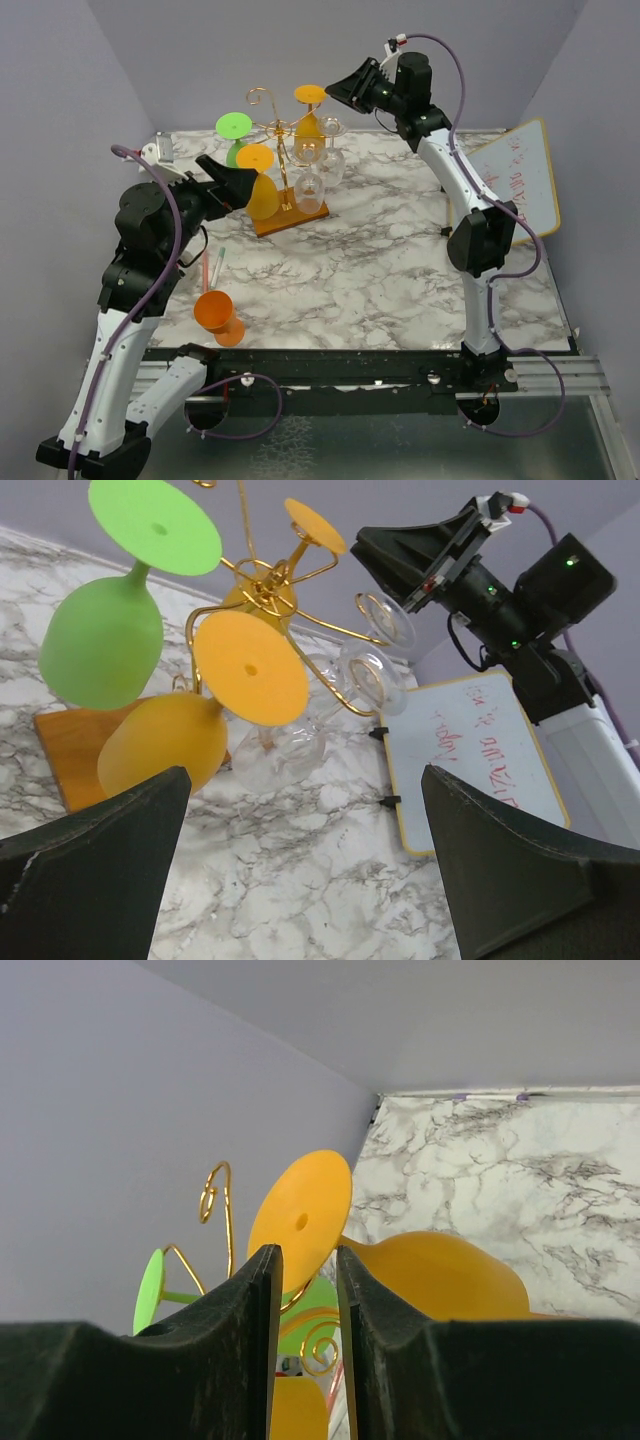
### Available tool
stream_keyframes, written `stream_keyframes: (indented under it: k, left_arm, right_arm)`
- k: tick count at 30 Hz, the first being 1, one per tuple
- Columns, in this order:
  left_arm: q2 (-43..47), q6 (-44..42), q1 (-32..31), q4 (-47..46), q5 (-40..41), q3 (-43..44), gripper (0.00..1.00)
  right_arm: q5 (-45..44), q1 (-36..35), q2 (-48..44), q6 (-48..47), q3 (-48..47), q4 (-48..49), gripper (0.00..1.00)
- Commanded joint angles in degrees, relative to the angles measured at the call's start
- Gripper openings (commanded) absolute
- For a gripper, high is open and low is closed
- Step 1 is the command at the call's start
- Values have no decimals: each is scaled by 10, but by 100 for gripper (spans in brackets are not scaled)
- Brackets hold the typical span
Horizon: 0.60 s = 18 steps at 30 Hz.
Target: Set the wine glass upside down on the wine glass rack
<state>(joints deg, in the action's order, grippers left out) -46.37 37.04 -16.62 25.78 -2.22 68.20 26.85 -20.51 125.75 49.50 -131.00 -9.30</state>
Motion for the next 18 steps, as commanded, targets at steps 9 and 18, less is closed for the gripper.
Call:
stream_keyframes:
  k: [9, 18]
  left_arm:
    - [-97, -37, -1, -28, -105, 132, 99]
    - [-167, -104, -1, 2, -77, 194, 97]
  right_arm:
    - [-20, 2, -63, -40, 77, 48, 33]
    - [-93, 3, -192, -112, 200, 11, 46]
